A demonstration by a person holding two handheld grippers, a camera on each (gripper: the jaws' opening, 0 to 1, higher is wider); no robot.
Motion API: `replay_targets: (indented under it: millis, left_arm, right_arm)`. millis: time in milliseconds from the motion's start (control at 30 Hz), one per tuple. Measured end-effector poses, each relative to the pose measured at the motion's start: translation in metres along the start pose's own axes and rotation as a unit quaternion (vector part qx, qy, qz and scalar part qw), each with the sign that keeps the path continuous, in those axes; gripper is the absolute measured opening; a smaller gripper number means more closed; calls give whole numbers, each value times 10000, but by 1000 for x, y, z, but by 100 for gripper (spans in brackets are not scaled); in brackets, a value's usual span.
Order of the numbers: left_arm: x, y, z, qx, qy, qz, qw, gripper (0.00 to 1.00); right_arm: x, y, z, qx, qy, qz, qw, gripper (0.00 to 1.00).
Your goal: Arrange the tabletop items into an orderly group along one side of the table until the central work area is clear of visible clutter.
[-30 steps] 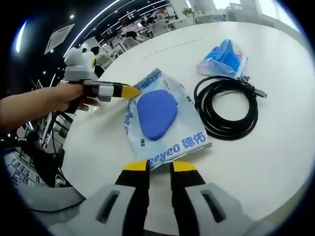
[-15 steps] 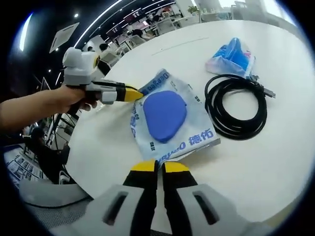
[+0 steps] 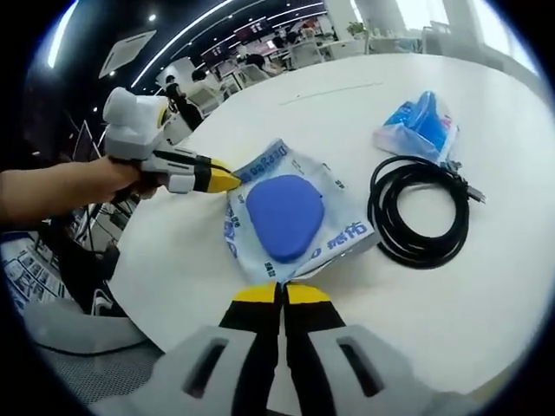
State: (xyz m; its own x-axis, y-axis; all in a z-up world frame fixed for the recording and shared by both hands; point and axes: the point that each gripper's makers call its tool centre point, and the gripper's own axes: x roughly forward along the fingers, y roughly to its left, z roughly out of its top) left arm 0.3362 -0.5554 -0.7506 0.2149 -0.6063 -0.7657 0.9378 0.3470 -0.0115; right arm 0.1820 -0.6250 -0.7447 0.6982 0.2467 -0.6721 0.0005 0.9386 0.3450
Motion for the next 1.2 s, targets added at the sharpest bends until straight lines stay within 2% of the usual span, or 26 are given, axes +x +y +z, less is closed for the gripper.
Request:
replay_targets:
  millis: [300, 500, 833, 1200]
  left_arm:
    - [-16, 6, -13, -429, -106, 143, 9989, 1]
    - [-22, 7, -23, -567, -177, 257, 9979, 1]
    - [-31, 13, -31, -1109, -411, 484, 9918, 1]
    - [-34, 21, -39, -1535, -553, 687, 9842, 1]
  right_arm:
    - [1, 3, 7, -135, -138, 43, 9998, 0]
    - [5, 0, 12, -221, -195, 6, 9996, 0]
    - [18, -9, 27, -517, -149, -46, 9985, 0]
    - [36, -19, 48, -936, -26, -56, 9956, 0]
